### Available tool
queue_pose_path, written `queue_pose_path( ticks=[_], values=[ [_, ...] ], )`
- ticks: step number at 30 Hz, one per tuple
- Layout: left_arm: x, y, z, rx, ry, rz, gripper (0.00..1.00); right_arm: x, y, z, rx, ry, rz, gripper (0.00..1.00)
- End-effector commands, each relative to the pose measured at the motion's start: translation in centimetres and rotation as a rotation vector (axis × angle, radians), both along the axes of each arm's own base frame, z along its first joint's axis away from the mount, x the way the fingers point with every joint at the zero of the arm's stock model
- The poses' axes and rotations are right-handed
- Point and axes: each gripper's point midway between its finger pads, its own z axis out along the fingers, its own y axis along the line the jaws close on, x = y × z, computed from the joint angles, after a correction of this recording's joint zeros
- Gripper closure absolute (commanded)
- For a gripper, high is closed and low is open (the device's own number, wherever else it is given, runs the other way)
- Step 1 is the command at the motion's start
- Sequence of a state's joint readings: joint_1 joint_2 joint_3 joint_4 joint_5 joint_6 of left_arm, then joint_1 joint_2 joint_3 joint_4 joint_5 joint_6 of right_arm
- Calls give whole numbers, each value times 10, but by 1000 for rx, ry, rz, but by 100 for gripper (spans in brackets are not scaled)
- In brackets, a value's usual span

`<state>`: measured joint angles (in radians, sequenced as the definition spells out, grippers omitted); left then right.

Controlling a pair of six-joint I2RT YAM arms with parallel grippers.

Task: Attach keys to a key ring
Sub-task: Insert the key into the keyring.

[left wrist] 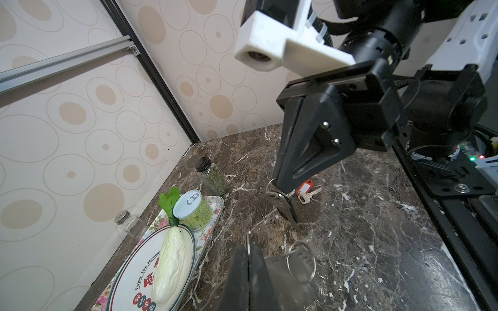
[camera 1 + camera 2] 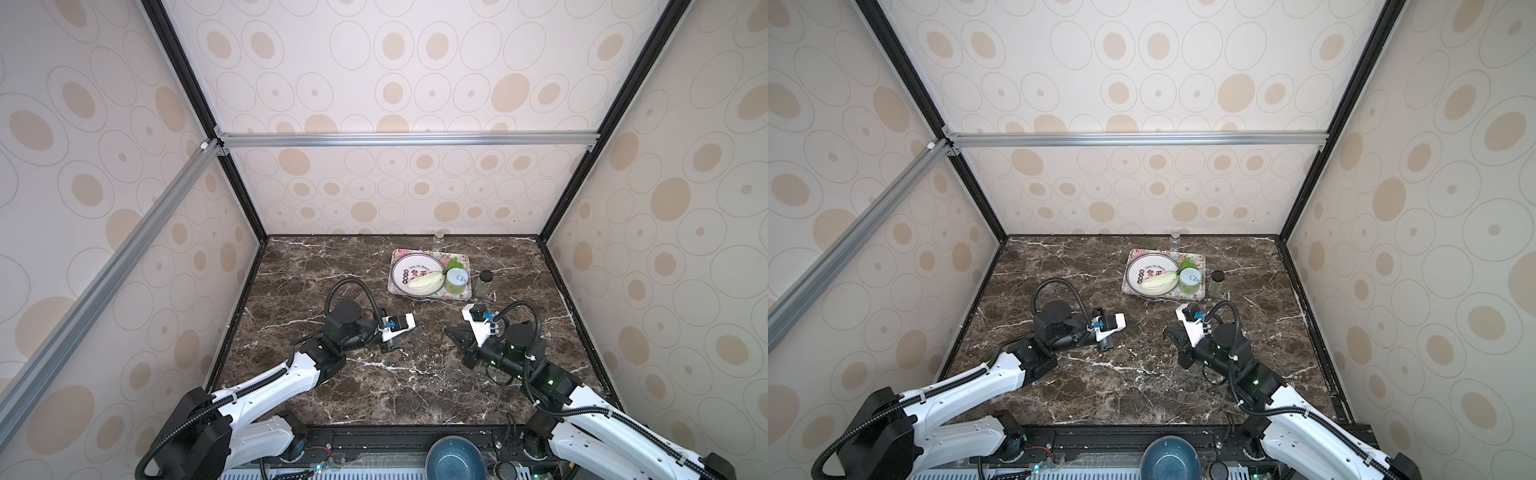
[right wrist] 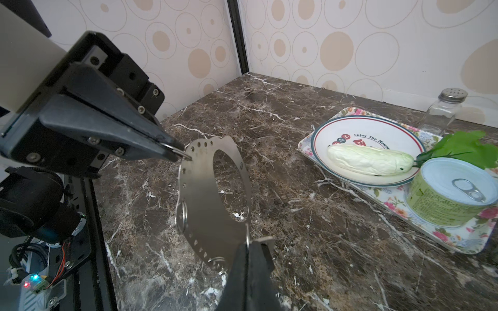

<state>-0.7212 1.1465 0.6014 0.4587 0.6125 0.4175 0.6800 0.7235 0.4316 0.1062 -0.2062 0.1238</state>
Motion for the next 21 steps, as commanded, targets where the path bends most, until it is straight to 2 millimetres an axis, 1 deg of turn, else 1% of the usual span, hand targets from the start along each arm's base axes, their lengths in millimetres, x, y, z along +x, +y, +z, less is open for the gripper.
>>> queue_pose_path(
  ticks=[1,6,13,18,21],
  values=[
    [-3,-6,27,-36,-74,-35,100,-5,10,8,8,-35,56,100],
    [-5,-8,25,-29,-71,-51,100,-11,20,7,-7,-35,104,100],
    [-7,-11,22,-13,-69,-70,100,-19,27,10,-3,-48,154,100],
    [-8,-14,17,4,-58,-85,100,-18,23,12,4,-66,129,100],
    [-8,-16,16,8,-53,-93,100,-9,14,10,-11,-60,54,100]
  ],
)
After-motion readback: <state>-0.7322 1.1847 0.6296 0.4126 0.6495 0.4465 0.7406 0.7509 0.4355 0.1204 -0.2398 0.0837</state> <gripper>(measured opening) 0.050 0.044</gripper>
